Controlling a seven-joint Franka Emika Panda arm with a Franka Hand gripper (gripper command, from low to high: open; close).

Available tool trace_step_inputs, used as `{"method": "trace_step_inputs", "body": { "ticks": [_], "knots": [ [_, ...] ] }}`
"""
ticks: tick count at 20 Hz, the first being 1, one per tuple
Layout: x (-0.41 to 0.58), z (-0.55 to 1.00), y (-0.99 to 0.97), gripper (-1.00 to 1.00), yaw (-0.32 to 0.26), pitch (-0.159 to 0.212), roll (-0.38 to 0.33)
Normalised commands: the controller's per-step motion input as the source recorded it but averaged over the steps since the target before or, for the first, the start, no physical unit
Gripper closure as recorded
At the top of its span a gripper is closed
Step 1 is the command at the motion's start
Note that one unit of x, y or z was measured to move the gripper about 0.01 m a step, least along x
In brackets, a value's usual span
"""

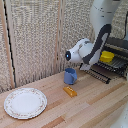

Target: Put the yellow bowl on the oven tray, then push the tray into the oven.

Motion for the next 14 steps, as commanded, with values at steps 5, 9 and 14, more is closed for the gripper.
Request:
{"method": "trace_step_inputs", "body": {
  "ticks": [5,9,14],
  "knots": [
    [0.001,-0.01,-0.25,-1.0,-0.007,0.05,0.014],
    [0.006,-0.07,-0.14,-1.0,-0.001,0.068,-0.022],
    [0.0,0.01,-0.18,-1.0,0.009,0.039,-0.001]
  ]
}}
